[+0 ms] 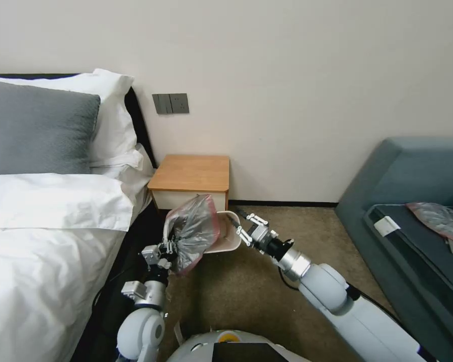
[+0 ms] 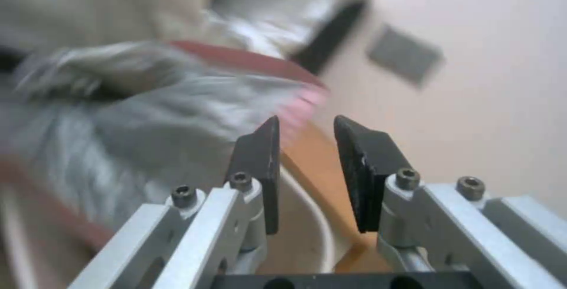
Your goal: Pick up the garbage bag from the table and place it over the trash can.
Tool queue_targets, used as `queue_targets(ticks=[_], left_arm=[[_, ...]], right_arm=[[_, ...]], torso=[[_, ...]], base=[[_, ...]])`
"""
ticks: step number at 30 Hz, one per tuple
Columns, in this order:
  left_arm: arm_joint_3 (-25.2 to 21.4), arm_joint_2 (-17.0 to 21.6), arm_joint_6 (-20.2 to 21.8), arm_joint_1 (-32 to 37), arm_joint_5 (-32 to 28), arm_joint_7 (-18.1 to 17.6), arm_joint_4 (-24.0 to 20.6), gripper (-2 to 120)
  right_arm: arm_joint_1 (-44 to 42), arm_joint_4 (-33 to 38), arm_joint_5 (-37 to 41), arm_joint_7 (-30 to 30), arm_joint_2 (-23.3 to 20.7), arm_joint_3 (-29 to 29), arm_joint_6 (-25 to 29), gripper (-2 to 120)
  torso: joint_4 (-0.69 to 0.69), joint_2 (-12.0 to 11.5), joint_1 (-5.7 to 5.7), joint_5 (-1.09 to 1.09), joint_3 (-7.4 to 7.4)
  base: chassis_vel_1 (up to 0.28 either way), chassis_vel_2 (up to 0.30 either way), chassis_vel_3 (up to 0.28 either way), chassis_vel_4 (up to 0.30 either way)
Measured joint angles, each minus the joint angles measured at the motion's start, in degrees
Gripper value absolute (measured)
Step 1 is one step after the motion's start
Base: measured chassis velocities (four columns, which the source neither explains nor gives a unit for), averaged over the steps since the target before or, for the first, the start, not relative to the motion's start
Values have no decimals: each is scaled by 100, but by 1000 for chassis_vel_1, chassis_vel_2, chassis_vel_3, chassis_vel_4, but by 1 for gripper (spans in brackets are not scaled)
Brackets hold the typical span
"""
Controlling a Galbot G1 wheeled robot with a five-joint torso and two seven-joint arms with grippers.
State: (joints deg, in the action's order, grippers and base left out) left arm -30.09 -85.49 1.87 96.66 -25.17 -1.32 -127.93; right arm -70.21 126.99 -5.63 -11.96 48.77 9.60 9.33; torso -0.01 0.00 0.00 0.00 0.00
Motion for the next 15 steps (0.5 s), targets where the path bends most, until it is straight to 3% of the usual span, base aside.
queue_targets(ticks=[5, 15], left_arm=[[-89, 45, 596, -7, -185, -206, -257, 4], [-86, -9, 730, -22, 206, -238, -264, 4]], right_arm=[[243, 43, -1144, -582, -187, 42, 514, 48], [765, 268, -1328, -1421, -801, -70, 394, 80]], torso=[[1, 0, 0, -1, 0], [0, 0, 0, -1, 0]], base=[[0, 0, 0, 0], [0, 0, 0, 0]])
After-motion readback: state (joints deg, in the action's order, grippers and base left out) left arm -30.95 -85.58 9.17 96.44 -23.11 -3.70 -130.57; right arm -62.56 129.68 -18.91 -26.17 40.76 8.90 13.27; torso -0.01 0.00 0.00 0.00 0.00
